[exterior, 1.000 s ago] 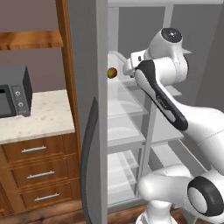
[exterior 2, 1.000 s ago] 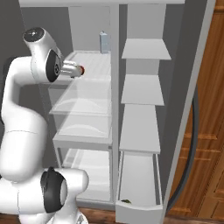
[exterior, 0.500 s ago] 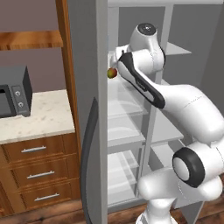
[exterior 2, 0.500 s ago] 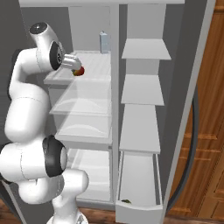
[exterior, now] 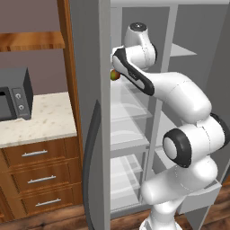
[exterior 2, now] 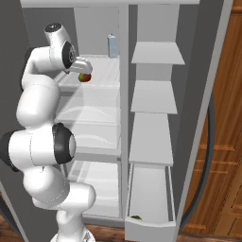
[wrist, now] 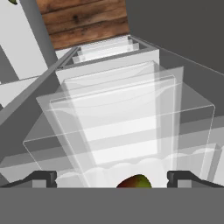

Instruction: Take the mango and broccoli from the fridge shelf and place them in the freezer drawer to begin freezing them.

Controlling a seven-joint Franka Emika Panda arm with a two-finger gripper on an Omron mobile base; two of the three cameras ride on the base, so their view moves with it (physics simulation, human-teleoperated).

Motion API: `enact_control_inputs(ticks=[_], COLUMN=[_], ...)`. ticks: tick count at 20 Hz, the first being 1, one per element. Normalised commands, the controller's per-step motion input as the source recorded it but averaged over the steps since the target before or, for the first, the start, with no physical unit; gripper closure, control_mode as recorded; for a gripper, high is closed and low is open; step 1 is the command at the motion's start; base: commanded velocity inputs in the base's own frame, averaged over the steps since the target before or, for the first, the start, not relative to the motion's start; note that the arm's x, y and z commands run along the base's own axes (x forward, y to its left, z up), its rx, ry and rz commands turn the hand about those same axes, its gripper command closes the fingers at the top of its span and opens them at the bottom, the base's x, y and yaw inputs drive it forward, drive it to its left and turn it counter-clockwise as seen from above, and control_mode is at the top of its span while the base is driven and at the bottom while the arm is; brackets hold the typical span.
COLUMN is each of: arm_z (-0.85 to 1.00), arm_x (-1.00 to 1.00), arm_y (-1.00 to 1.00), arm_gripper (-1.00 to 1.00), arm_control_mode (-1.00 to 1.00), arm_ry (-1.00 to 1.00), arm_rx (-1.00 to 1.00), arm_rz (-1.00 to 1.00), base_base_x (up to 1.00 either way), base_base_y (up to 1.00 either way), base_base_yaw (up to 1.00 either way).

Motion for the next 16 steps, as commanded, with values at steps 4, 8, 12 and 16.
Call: enact_control_inputs(ticks=[4,8,12,16], arm_z=[-0.34,-0.31,-0.15,-0.09], arm_x=[0.62,0.52,0.41,0.45], arm_y=[0.05,0.14,0.10,0.09], arm_gripper=[-1.00,-1.00,-1.00,-1.00], arm_control_mode=[-1.00,-1.00,-1.00,-1.00], arm_ry=[0.01,0.00,0.00,0.00], arm_rx=[0.00,0.00,0.00,0.00], arm_rz=[0.00,0.00,0.00,-0.01], base_base_x=[0.00,0.00,0.00,0.00], base_base_y=[0.00,0.00,0.00,0.00], base_base_yaw=[0.00,0.00,0.00,0.00])
